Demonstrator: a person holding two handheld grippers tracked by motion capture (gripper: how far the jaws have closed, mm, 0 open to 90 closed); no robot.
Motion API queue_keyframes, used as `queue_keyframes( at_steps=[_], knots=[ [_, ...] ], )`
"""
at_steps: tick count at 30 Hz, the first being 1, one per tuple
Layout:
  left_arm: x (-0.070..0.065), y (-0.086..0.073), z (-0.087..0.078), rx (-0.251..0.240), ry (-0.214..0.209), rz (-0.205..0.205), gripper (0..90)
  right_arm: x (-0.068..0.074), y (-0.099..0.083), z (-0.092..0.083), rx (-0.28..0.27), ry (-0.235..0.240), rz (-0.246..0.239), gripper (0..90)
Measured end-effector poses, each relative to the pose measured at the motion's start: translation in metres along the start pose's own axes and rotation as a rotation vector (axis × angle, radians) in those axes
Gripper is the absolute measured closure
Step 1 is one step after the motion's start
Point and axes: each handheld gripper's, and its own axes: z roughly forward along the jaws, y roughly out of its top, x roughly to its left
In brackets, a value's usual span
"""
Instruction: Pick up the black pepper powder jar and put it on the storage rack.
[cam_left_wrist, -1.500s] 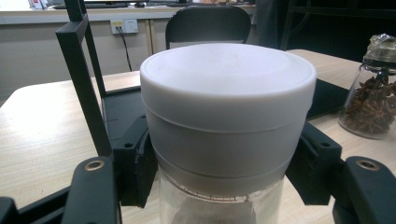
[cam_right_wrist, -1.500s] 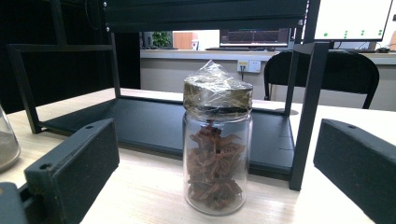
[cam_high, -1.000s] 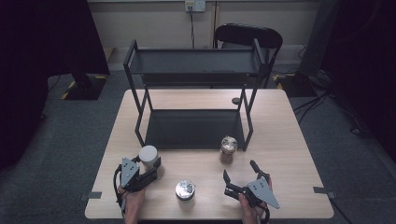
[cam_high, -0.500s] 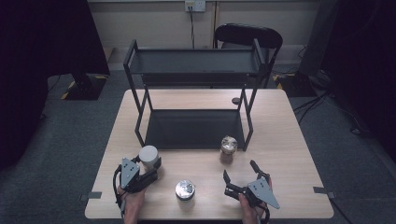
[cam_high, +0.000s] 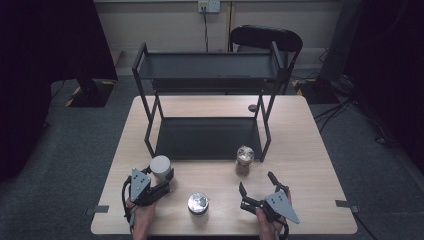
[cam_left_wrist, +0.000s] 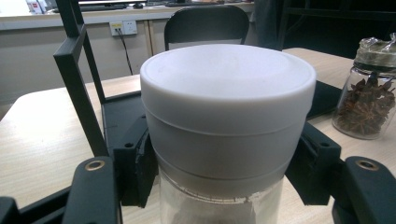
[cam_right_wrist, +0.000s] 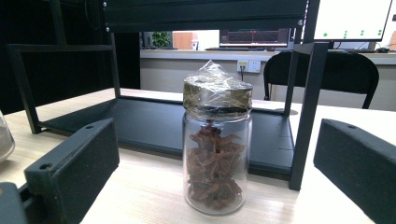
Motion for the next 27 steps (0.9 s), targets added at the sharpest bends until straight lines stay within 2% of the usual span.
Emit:
queue_keyframes(
  at_steps=[17,21,27],
  knots=[
    [-0.003,0.008,0.003,-0.008,-0.009,0.013,34.7,0.0,0.0,0.0,0.0,0.002,0.0,0.0],
    [-0.004,0.012,0.005,-0.003,-0.014,0.033,34.7,0.0,0.0,0.0,0.0,0.002,-0.001,0.0],
    [-0.004,0.016,0.008,-0.008,-0.013,0.027,34.7,0.0,0.0,0.0,0.0,0.002,0.0,0.0]
  ],
)
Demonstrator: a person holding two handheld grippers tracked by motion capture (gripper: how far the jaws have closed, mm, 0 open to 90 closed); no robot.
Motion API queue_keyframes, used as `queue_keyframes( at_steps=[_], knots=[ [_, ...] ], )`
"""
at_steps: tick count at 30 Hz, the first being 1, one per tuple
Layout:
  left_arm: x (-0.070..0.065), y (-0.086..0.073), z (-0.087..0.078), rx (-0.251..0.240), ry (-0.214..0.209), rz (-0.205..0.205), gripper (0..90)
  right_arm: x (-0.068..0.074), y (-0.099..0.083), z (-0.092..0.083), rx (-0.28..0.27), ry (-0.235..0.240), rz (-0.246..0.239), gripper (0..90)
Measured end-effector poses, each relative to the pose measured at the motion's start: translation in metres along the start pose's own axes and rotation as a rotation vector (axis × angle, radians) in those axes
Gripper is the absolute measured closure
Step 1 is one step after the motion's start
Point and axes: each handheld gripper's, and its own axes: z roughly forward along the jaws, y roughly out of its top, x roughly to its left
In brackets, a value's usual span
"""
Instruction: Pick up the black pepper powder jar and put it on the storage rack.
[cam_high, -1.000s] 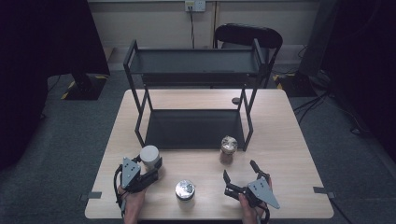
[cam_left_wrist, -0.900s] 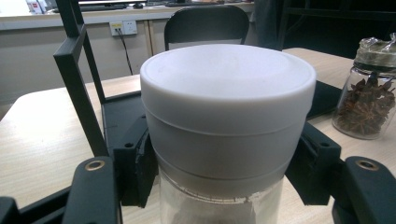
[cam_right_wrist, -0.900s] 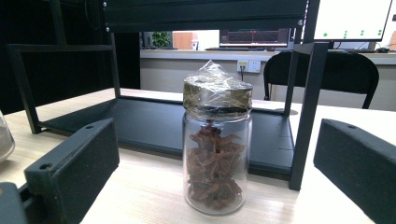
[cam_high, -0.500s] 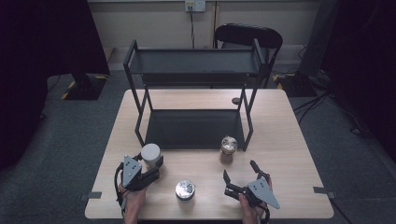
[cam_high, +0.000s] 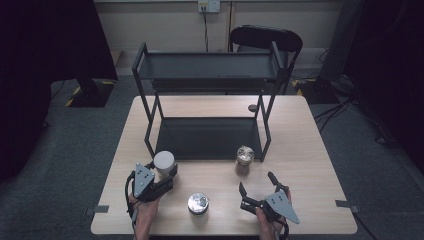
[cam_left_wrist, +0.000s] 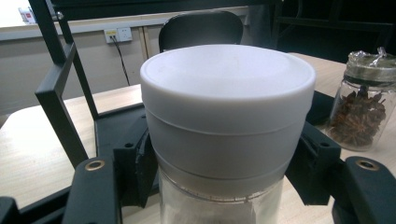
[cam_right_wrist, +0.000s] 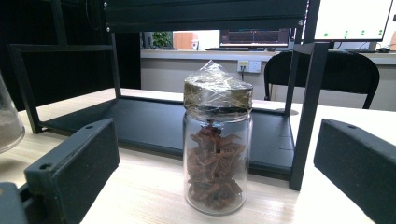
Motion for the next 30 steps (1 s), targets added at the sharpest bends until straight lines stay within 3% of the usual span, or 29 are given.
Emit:
queue_keyframes(
  at_steps=[30],
  knots=[
    [0.009,0.017,0.013,-0.012,-0.005,-0.01,34.7,-0.001,0.0,0.0,0.0,0.004,0.0,0.0]
  ],
)
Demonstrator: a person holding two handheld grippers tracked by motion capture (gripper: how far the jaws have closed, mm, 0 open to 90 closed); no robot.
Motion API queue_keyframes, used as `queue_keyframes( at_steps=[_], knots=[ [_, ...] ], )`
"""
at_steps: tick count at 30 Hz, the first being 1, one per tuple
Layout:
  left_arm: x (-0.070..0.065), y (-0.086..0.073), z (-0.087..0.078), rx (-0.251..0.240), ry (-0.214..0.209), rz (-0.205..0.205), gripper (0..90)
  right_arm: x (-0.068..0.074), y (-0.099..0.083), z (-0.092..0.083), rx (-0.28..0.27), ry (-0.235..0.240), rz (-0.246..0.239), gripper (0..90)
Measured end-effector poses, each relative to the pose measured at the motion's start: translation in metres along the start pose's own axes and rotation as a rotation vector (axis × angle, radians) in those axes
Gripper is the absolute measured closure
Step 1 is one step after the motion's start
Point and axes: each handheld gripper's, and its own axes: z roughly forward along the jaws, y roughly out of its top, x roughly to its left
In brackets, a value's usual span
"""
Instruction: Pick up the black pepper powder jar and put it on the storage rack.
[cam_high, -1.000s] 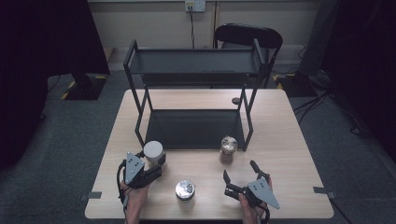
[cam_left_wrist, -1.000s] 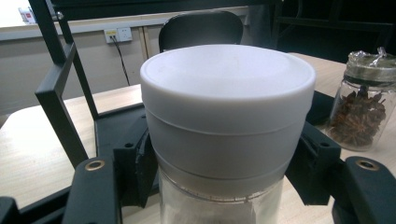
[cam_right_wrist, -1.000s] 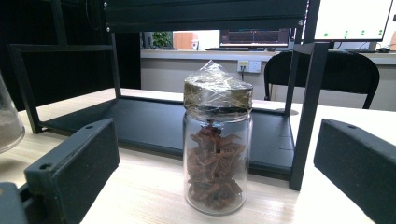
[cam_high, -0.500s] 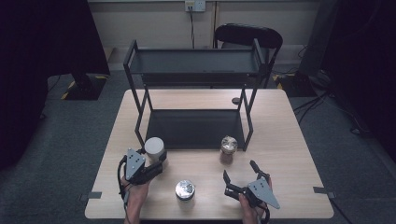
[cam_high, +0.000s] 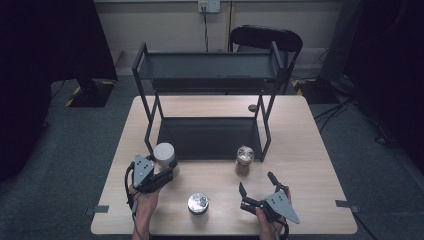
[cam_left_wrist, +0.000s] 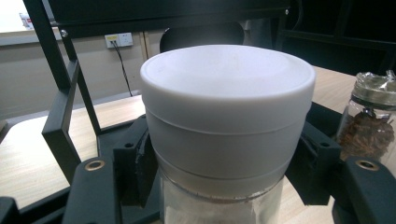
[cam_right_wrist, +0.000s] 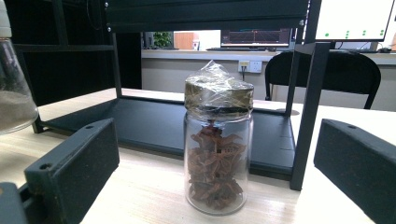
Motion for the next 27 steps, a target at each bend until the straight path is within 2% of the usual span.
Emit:
queue_keyframes(
  at_steps=[17,27],
  knots=[
    [0.005,0.012,0.015,-0.007,-0.007,0.0,34.7,0.0,0.0,0.0,0.0,0.0,0.0,0.0],
    [0.01,0.017,0.032,0.013,-0.002,0.0,34.7,0.0,0.0,0.0,0.0,0.0,0.0,0.0]
  ],
)
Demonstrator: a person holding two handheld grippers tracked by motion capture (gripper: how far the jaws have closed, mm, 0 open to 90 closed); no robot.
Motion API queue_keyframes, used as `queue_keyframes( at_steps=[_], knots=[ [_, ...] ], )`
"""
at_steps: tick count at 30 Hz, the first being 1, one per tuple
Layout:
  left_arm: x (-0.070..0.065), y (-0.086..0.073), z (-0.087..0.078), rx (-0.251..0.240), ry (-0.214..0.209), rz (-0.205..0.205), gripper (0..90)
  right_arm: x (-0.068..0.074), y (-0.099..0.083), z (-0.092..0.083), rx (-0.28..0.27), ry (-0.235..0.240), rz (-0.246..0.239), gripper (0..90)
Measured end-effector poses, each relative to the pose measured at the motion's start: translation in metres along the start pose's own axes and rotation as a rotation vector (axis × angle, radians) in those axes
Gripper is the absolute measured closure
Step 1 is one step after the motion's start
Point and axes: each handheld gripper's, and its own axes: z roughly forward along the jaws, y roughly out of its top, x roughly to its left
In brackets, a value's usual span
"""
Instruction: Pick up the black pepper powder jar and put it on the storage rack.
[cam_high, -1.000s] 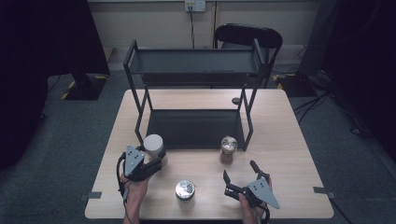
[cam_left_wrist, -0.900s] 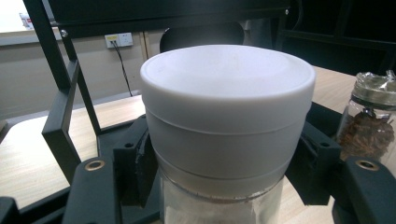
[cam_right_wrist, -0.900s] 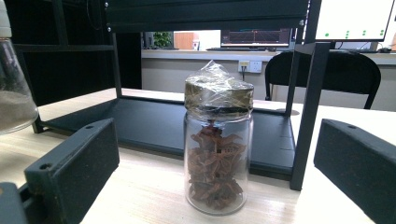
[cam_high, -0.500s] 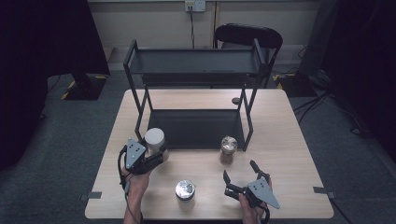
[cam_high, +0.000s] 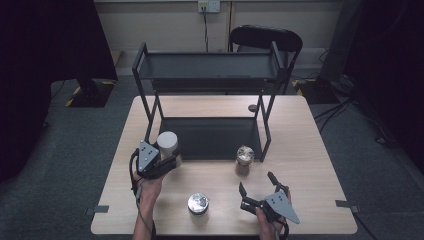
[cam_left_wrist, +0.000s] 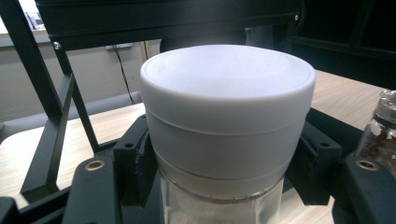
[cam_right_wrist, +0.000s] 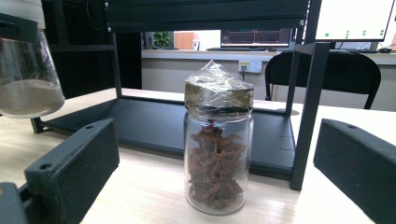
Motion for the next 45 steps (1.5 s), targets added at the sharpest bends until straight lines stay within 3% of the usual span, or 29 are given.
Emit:
queue_keyframes(
  at_steps=[22,25,41,45],
  knots=[
    [0.012,0.013,0.037,0.049,0.005,-0.011,34.7,0.0,0.0,0.0,0.0,0.001,0.0,0.0],
    [0.015,0.013,0.039,0.047,-0.001,-0.029,34.6,0.0,0.0,0.0,0.0,0.001,0.0,0.0],
    [0.019,0.012,0.059,0.072,0.005,-0.025,34.6,0.0,0.0,0.0,0.0,0.002,0.001,0.0],
    [0.019,0.011,0.063,0.077,0.012,-0.043,34.6,0.0,0.0,0.0,0.0,0.003,0.001,0.0]
  ],
)
